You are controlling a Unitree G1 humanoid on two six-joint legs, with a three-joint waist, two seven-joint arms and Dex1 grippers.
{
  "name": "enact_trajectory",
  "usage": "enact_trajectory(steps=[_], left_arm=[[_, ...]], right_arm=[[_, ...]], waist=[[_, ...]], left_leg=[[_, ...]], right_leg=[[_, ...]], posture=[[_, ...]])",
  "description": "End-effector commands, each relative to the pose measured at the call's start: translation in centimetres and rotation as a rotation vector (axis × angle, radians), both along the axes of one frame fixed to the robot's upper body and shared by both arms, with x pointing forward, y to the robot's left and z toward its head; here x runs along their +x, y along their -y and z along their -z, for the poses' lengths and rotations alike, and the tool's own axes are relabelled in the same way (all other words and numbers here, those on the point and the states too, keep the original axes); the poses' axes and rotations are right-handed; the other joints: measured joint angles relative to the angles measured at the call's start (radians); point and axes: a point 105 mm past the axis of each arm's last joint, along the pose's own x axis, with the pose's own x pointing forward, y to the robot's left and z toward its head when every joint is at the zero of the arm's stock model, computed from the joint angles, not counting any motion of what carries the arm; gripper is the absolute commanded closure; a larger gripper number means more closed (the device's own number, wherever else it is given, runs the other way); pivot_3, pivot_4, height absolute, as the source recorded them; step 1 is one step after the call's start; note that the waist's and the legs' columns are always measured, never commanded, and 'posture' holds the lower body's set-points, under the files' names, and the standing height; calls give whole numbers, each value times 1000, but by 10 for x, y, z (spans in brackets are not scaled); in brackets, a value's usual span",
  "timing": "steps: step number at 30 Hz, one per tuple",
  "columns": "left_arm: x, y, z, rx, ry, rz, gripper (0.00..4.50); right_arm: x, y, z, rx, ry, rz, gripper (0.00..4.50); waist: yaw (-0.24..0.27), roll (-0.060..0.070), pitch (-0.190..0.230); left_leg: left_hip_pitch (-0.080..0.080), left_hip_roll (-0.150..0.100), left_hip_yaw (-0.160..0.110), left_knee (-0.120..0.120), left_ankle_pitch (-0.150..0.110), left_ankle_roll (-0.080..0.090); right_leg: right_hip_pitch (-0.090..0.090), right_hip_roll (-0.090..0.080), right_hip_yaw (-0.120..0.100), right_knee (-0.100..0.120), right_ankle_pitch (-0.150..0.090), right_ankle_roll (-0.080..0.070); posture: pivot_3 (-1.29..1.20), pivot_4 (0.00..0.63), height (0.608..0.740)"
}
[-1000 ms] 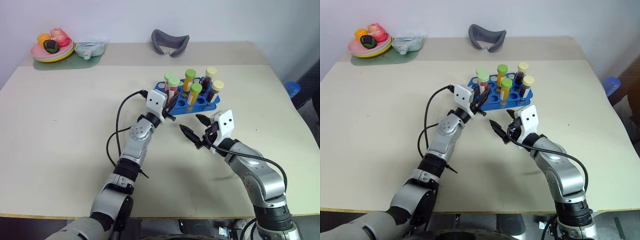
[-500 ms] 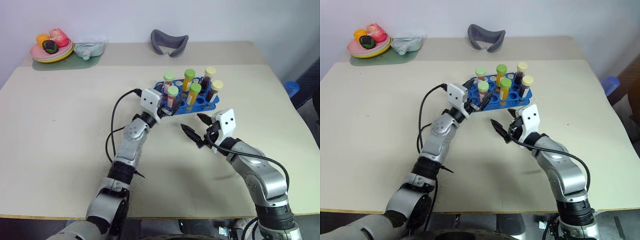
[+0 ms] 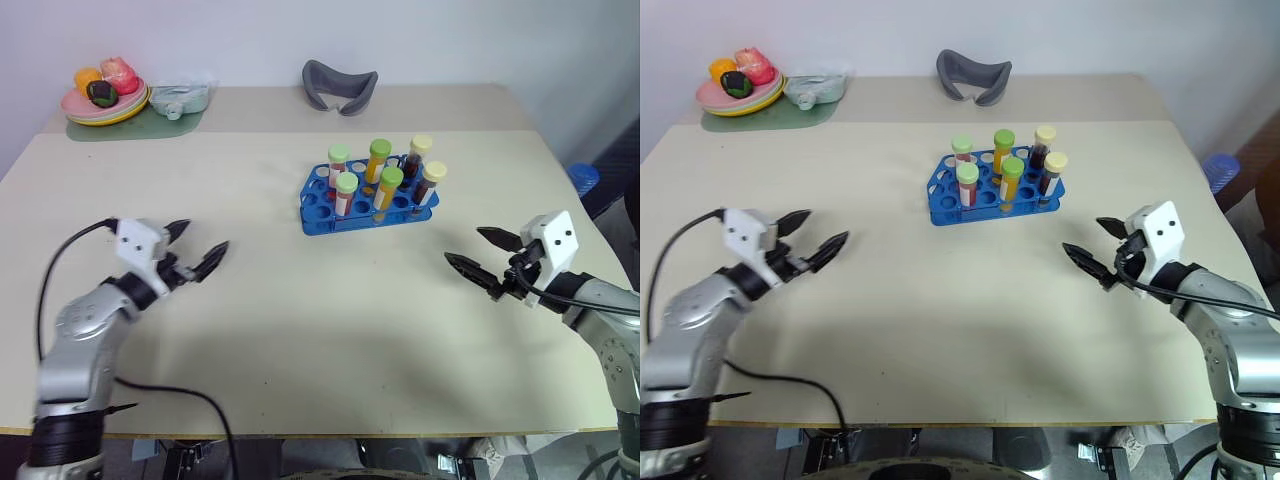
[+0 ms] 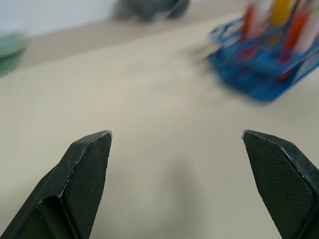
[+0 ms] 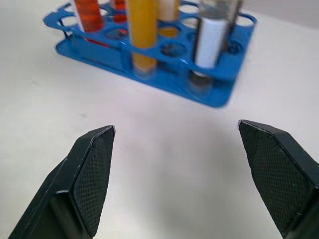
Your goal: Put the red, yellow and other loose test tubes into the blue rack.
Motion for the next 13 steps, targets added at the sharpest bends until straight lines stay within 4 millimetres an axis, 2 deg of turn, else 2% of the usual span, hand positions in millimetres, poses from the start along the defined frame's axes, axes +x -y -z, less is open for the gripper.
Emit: enact_trajectory(steps=[1, 4, 8, 13], left_arm=[[-13, -9, -13, 27, 32, -15, 219], [-25, -19, -13, 39, 19, -63, 219], [-36, -22, -12, 41, 12, -106, 219], [-47, -22, -8, 20, 11, -154, 219]], right_arm=[[2, 7, -12, -12, 51, -13, 435], [4, 12, -4, -7, 23, -17, 435], [8, 17, 3, -4, 2, -20, 435], [24, 5, 7, 15, -1, -62, 435]], waist=[[0, 0, 0], [0, 0, 0], [0, 0, 0], [-4, 0, 0]], left_leg=[[0, 0, 0, 0, 0, 0], [0, 0, 0, 0, 0, 0], [0, 0, 0, 0, 0, 0], [2, 0, 2, 0, 0, 0]], right_leg=[[0, 0, 0, 0, 0, 0], [0, 0, 0, 0, 0, 0], [0, 0, 0, 0, 0, 0], [1, 0, 1, 0, 0, 0]], posture=[[0, 150, 740], [0, 150, 740], [0, 150, 740], [0, 150, 740]])
